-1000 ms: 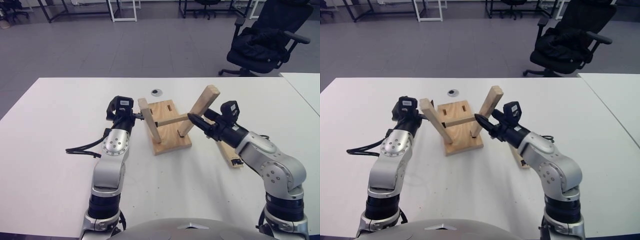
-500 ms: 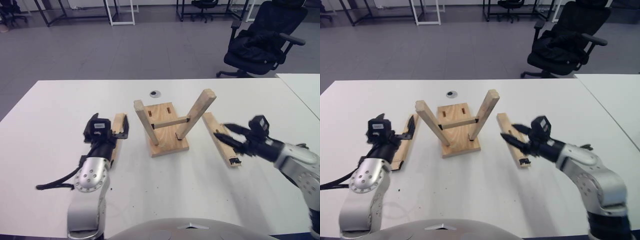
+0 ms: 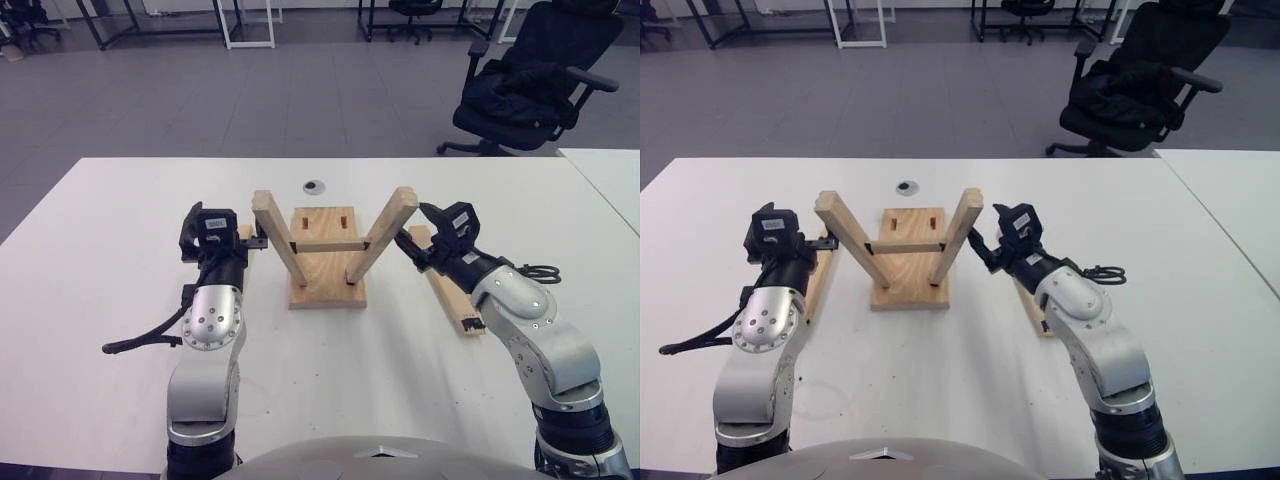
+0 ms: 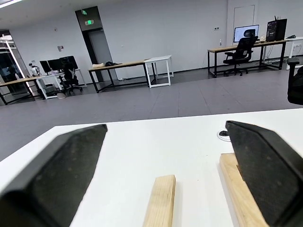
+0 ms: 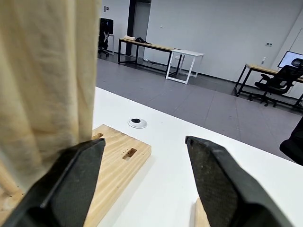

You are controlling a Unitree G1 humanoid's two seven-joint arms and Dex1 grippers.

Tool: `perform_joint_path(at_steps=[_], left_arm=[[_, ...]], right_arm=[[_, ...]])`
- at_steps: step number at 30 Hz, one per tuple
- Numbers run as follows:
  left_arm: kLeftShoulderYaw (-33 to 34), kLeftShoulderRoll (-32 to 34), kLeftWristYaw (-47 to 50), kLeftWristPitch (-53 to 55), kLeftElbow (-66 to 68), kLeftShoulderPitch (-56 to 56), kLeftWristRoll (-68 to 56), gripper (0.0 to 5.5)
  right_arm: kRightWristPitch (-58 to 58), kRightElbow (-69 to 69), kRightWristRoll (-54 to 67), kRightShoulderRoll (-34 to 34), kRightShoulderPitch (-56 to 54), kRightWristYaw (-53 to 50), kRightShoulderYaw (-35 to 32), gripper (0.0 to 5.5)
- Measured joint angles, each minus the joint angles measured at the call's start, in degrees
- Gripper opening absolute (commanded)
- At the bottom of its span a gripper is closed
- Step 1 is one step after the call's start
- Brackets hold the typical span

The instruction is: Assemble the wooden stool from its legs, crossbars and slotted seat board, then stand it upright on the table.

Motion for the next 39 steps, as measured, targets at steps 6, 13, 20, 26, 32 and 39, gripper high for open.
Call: perform_joint_path(at_steps=[6, 13, 20, 26, 32, 39], left_arm=[[-0.9, -0.1, 0.0, -3.5, 3.0, -1.3, 1.8, 4.63], [0.7, 1.0, -3.9, -6.6, 5.1, 2.4, -2.8, 4.63], [14.2, 13.4, -14.2, -11.7, 8.0, 3.0, -8.4, 4.63], [24.1, 16.8, -20.6, -2.2, 4.9, -19.7, -32.9, 4.63], [11.5, 20.8, -22.6, -3.2, 8.0, -17.8, -29.4, 4.63], [10.1, 19.8, -21.3, -6.1, 10.1, -16.6, -30.4, 4.63]], right_arm=[[1.1, 0.3, -2.6, 0.0, -1.5, -0.3, 0.0, 3.19], [2.1, 2.0, -3.8, -0.5, -3.6, 1.4, 0.1, 3.19], [-1.7, 13.1, 2.5, 2.4, -10.5, 1.7, -12.3, 3.19], [1.9, 14.9, 27.7, 3.1, -27.5, 3.8, -27.6, 3.19], [10.1, 11.5, 32.7, 4.5, -18.4, 3.1, -14.6, 3.19], [10.4, 11.7, 35.7, 5.7, -16.0, 0.5, -14.8, 3.19]])
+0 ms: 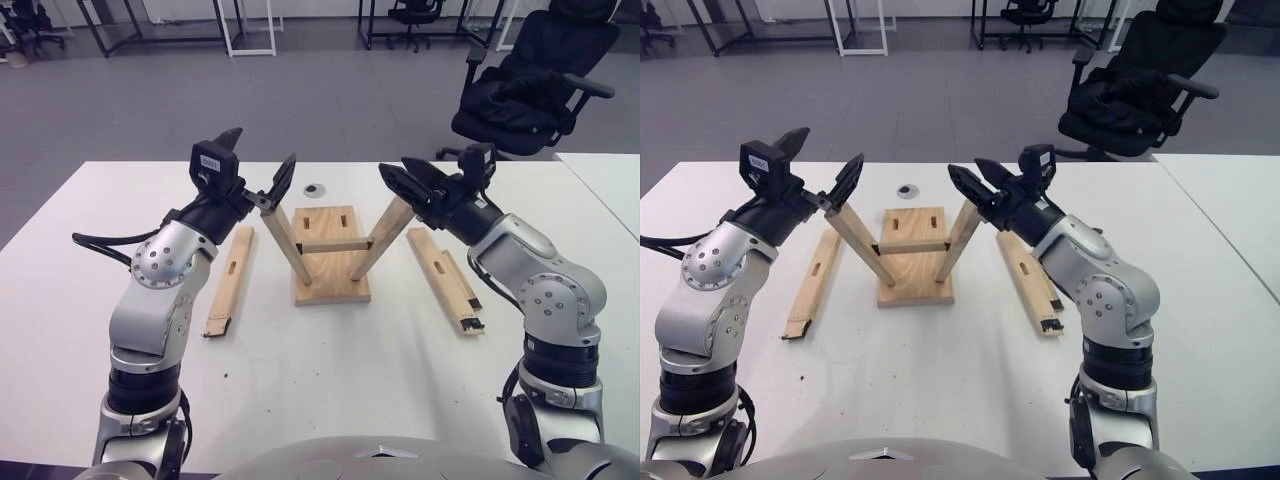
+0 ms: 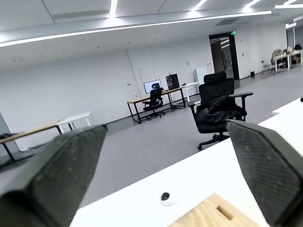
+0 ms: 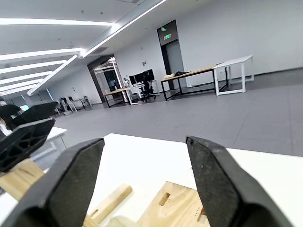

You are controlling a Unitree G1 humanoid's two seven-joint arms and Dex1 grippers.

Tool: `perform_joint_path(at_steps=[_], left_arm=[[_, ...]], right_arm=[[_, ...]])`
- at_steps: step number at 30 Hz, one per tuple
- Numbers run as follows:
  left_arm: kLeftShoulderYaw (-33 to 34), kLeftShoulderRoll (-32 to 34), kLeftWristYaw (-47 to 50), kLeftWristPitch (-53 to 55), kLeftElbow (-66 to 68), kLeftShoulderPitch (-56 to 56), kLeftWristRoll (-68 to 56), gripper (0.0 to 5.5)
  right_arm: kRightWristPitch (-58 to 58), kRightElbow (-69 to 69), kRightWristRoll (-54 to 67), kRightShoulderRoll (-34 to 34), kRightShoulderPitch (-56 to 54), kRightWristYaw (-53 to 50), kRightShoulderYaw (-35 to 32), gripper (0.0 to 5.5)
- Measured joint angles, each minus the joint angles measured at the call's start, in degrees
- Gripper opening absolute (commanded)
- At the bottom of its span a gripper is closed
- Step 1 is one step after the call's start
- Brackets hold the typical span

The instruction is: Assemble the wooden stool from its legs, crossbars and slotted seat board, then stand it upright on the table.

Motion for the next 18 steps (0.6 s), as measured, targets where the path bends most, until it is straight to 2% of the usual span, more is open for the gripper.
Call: perform_joint_path(at_steps=[5, 7, 9, 11, 13, 15, 17, 18], left_arm=[[3.0, -1.3, -0.1, 5.5, 2.9, -5.0, -6.8, 4.63], [3.8, -0.1, 0.2, 5.5, 3.3, -7.1, -6.5, 4.63], [7.5, 1.0, 1.0, 5.1, 3.0, -10.2, -6.9, 4.63], [9.9, 2.4, 1.3, 4.9, 2.5, -10.8, -7.0, 4.63], [12.7, 5.2, 0.9, 4.1, 3.4, -8.5, -5.9, 4.63], [15.2, 7.6, -0.7, 3.0, 4.7, -2.3, -4.5, 4.63], [15.8, 11.8, -3.4, 1.2, 6.9, 7.6, 0.7, 4.63], [14.7, 16.5, -5.3, -0.9, 8.3, 14.2, 6.2, 4.63]], right_arm=[[-0.5, 0.4, 12.0, 0.4, -5.8, -1.3, -7.3, 3.19], [-2.2, 1.0, 12.2, -0.4, -9.9, -1.2, -8.0, 3.19], [-4.7, 3.7, 8.0, -2.0, -11.4, -0.2, -7.0, 3.19], [-10.0, 8.5, -0.5, -3.7, -11.0, 1.5, -4.8, 3.19], [-17.6, 18.2, -13.3, -5.7, -7.4, 5.6, 1.8, 3.19], [-22.8, 21.9, -21.8, -7.6, -4.3, 11.9, 9.3, 3.19], [-24.2, 17.2, -21.5, -8.8, -0.2, 19.9, 13.7, 3.19], [-22.5, 10.4, -17.7, -9.8, 2.1, 24.7, 15.3, 3.19]])
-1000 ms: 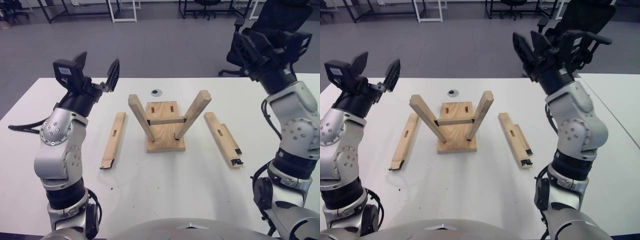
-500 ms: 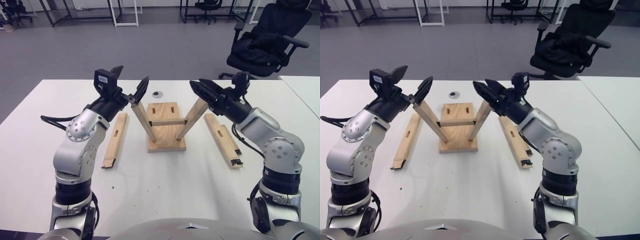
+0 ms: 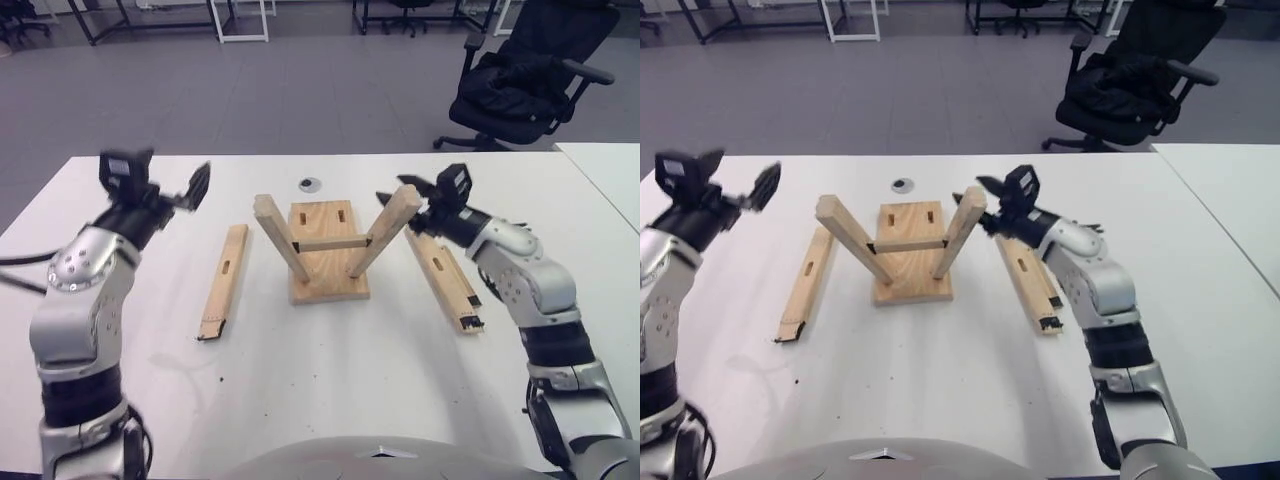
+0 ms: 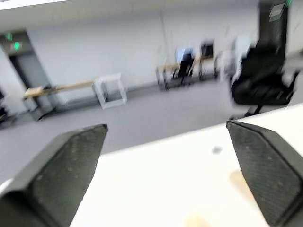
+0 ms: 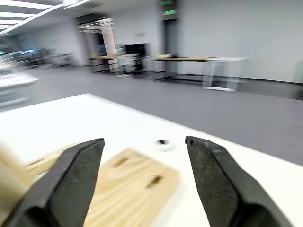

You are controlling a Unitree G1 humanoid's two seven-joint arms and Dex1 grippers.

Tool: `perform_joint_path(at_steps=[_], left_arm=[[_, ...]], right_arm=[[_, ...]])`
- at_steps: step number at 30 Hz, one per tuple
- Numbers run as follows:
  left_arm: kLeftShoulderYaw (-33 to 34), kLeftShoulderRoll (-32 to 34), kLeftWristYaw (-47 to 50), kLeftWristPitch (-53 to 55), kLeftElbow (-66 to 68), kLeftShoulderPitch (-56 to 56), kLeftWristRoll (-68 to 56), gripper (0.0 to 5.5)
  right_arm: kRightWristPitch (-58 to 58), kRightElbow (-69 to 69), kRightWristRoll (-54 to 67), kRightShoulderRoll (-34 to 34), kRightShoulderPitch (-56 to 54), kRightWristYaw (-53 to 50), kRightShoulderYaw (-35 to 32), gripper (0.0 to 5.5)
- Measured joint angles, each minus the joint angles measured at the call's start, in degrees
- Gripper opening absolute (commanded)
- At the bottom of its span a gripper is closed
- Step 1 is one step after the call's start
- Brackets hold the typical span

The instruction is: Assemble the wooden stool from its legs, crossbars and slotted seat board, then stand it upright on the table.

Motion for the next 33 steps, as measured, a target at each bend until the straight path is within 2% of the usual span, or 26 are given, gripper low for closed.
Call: perform_joint_path(at_steps=[3, 5, 7, 9, 14, 19, 21, 23, 27, 30, 33], left_arm=[[0.2, 6.7, -6.0, -3.4, 1.2, 11.9, 5.7, 4.63], [0.6, 7.7, -10.0, -4.2, -0.1, 16.3, 5.8, 4.63], [0.2, 8.4, -11.7, -4.9, -0.7, 17.3, 5.9, 4.63], [-1.8, 9.8, -14.5, -4.9, -3.3, 18.8, 6.1, 4.63], [-12.2, 12.0, -19.1, -4.5, -8.8, 20.5, 9.2, 4.63], [-21.8, 12.1, -20.0, -4.0, -7.1, 13.3, 13.6, 4.63], [-25.2, 9.6, -18.3, -5.1, -3.6, 9.9, 16.7, 4.63], [-25.5, 4.2, -13.8, -6.5, 0.7, 8.2, 17.2, 4.63], [-25.8, -1.9, -9.3, -15.2, 14.5, 2.7, 18.5, 4.63], [-25.8, -4.1, -8.3, -25.4, 28.7, -3.9, 18.9, 4.63], [-24.2, -3.3, -9.1, -32.7, 33.6, -6.0, 18.8, 4.63]], right_arm=[[5.4, -14.3, 9.3, -2.8, 2.6, 7.1, 1.6, 3.19], [4.8, -14.5, 6.8, -3.8, 3.2, 7.5, 1.8, 3.19], [2.2, -10.1, 0.1, -3.9, 3.2, 4.9, 2.8, 3.19], [-2.4, 0.7, -13.6, -4.6, 1.1, -0.5, 6.3, 3.19], [-13.6, 21.7, -35.8, -6.4, -1.3, -7.1, 14.1, 3.19], [-24.5, 30.6, -42.7, -5.2, -3.5, -6.7, 16.7, 3.19], [-27.9, 32.0, -43.5, -5.7, -4.2, -3.8, 17.3, 3.19], [-29.0, 32.4, -44.4, -7.0, -4.7, -1.3, 16.9, 3.19], [-29.1, 27.2, -41.4, -10.2, -0.5, 6.4, 15.3, 3.19], [-26.1, 18.6, -37.8, -13.4, 4.6, 13.1, 14.4, 3.19], [-22.7, 13.7, -35.3, -14.1, 6.0, 13.8, 10.7, 3.19]])
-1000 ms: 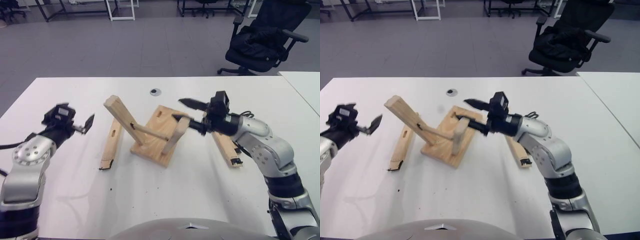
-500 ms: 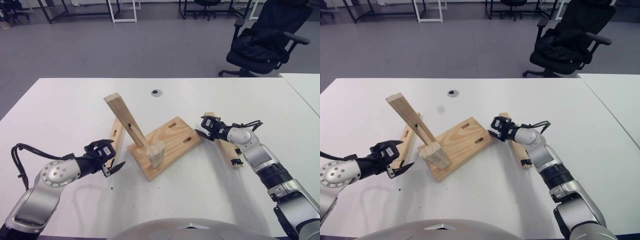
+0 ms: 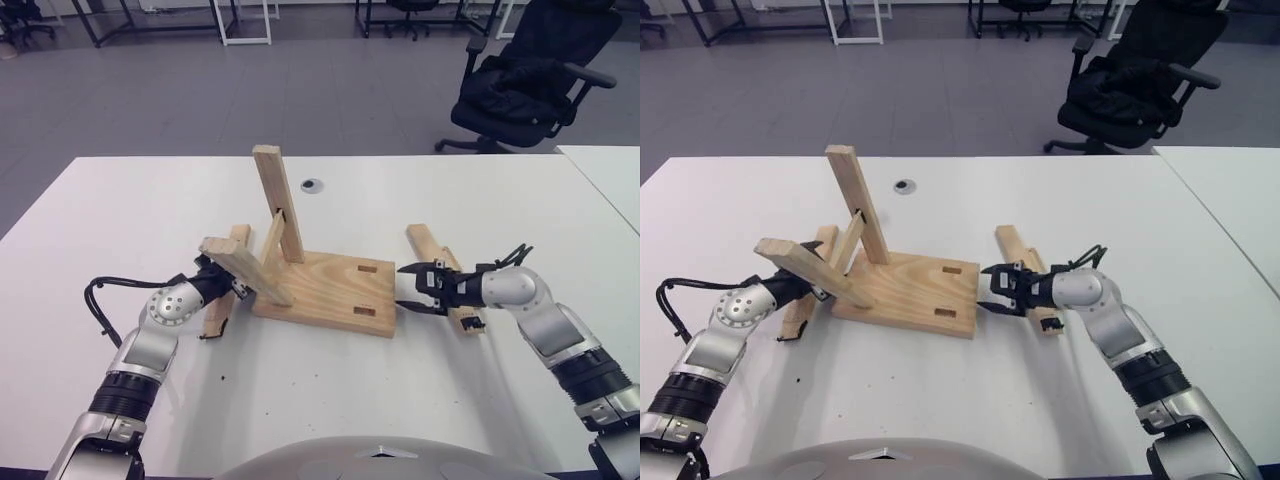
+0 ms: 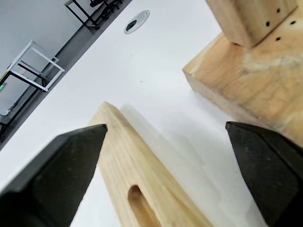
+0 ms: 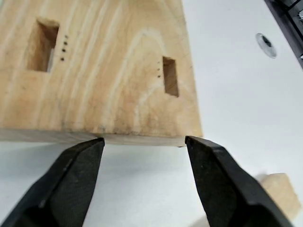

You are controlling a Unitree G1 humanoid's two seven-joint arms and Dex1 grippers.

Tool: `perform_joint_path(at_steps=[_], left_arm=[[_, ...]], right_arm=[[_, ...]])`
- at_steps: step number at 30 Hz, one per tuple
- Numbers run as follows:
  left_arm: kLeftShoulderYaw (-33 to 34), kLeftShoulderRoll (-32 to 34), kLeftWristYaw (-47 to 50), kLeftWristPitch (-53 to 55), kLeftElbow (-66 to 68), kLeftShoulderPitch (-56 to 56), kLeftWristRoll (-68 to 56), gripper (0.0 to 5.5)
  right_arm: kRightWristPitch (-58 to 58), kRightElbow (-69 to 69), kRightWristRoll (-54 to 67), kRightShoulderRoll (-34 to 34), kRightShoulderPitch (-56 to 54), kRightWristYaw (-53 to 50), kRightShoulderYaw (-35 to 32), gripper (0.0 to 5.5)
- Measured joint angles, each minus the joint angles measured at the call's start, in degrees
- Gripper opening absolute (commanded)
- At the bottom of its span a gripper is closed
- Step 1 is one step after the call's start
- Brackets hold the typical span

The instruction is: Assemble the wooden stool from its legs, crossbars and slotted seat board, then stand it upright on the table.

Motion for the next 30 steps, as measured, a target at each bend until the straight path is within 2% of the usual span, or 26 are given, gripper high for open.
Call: perform_joint_path(at_steps=[2, 5, 9, 13, 16, 18, 20, 22, 25, 27, 30], left_arm=[[5.0, 3.9, -0.6, -3.8, 0.0, -0.4, -1.7, 4.63], [9.2, 7.7, -3.2, -5.6, -2.8, 2.5, -3.9, 4.63], [6.2, 13.1, -14.4, -4.9, -20.7, 12.4, -6.6, 4.63], [2.4, 16.8, -19.3, -2.7, -24.9, 16.2, -3.7, 4.63], [-0.6, 13.4, -18.6, -1.9, -23.0, 11.5, -2.6, 4.63], [-4.2, 6.4, -16.7, -1.5, -16.6, 6.2, -2.1, 4.63], [-5.9, 3.9, -15.6, -3.4, -11.2, 2.9, -0.6, 4.63], [-7.5, 0.0, -11.6, -7.9, -0.4, -3.5, 1.7, 4.63], [-9.2, -5.8, -6.5, -12.8, 14.8, -12.2, 4.7, 4.63], [-9.9, -8.1, -3.2, -15.6, 21.8, -16.2, 6.0, 4.63], [-9.7, -9.4, -1.5, -18.3, 25.0, -17.1, 6.2, 4.63]], right_arm=[[1.1, 1.1, 1.2, 0.0, -3.2, -3.0, -5.3, 3.19], [-1.1, 10.1, -0.8, 3.2, -11.3, -8.3, -6.8, 3.19], [-9.8, 26.3, -10.2, 8.5, -15.6, -12.5, 0.7, 3.19], [-17.2, 37.7, -15.0, 10.9, -19.6, -14.0, 4.3, 3.19], [-20.4, 40.5, -15.1, 12.2, -21.2, -11.1, 4.8, 3.19], [-22.1, 40.3, -14.2, 12.1, -21.1, -8.8, 5.0, 3.19], [-22.3, 39.9, -14.3, 10.8, -20.8, -8.2, 4.9, 3.19], [-22.0, 36.1, -13.4, 8.2, -18.7, -4.7, 4.3, 3.19], [-20.5, 29.4, -10.6, 8.0, -14.4, -2.2, 3.4, 3.19], [-16.9, 21.5, -7.1, 7.9, -9.7, 0.7, 2.9, 3.19], [-13.0, 14.9, -6.9, 7.8, -6.3, 0.6, 2.2, 3.19]])
